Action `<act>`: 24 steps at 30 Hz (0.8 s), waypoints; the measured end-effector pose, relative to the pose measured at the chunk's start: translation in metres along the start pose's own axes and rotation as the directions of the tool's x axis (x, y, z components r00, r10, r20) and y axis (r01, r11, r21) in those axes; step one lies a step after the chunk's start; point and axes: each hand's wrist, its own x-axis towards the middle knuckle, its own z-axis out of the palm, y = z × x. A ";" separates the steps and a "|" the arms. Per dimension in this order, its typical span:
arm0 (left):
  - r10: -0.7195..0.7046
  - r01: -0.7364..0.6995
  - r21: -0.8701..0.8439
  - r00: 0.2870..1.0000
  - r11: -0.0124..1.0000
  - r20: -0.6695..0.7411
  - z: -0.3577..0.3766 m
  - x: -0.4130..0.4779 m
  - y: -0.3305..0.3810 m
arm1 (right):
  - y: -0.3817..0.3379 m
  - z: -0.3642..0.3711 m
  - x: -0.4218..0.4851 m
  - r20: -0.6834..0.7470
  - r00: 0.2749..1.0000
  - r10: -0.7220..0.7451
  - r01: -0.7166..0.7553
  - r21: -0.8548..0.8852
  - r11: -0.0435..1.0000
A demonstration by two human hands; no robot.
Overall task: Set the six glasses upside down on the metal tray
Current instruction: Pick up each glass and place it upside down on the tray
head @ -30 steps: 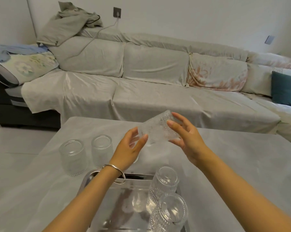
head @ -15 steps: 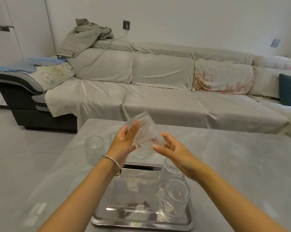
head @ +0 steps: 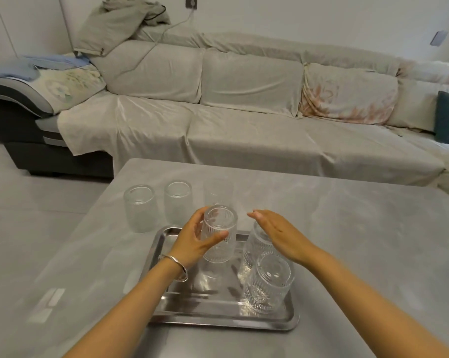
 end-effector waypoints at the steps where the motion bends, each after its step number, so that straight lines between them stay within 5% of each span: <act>1: -0.007 0.007 0.001 1.000 1.000 -0.001 0.003 0.000 -0.006 | 0.004 0.004 0.000 0.005 1.000 0.008 -0.008 -0.016 1.000; 24: 0.021 -0.020 0.017 1.000 1.000 -0.011 0.025 0.001 -0.022 | 0.010 0.019 -0.004 -0.080 0.993 -0.087 0.075 -0.142 0.987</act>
